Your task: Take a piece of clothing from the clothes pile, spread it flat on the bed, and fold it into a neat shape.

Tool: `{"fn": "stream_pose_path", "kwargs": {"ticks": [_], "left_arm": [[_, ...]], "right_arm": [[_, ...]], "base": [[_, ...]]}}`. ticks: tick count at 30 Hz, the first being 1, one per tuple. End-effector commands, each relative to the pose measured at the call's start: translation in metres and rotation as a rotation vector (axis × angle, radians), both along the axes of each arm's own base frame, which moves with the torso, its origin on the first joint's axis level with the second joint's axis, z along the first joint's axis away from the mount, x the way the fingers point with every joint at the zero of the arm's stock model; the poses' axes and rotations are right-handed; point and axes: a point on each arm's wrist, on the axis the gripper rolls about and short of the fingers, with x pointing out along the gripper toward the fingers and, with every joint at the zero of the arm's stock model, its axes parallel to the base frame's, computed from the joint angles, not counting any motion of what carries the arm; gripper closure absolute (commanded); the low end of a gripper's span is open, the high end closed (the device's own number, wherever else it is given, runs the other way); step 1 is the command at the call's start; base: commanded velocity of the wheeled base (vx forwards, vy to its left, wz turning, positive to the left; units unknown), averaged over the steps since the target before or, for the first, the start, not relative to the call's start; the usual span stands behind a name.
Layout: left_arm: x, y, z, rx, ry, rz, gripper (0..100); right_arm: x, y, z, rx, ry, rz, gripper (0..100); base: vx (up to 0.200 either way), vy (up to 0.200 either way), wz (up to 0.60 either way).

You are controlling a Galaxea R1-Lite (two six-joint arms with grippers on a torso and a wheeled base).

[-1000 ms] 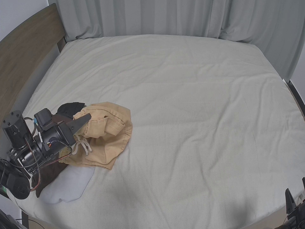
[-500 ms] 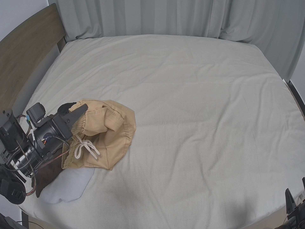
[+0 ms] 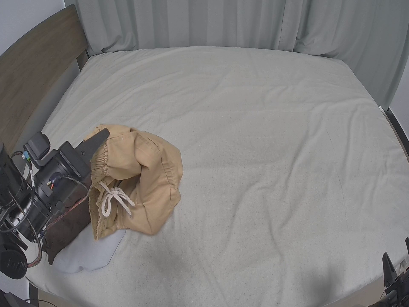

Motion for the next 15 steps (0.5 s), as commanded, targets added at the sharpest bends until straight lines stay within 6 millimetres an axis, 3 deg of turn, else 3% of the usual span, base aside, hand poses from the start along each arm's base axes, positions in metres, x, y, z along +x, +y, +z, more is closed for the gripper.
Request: {"fn": "stream_pose_path", "kwargs": {"ticks": [1, 10, 15], "left_arm": [[-0.005, -0.009, 0.015, -0.05, -0.037, 0.013, 100], [-0.01, -0.025, 0.029, -0.154, -0.048, 0.051, 100], [-0.013, -0.031, 0.053, -0.218, -0.107, 0.071, 100]], "right_arm": [[0.001, 0.0, -0.005, 0.0, 0.013, 0.0, 0], [0.001, 0.0, -0.005, 0.0, 0.013, 0.0, 0], [0.001, 0.0, -0.005, 0.001, 0.013, -0.001, 0]], "base": [[0.0, 0.0, 0.0], [0.0, 0.0, 0.0], [0.0, 0.0, 0.0]]}}
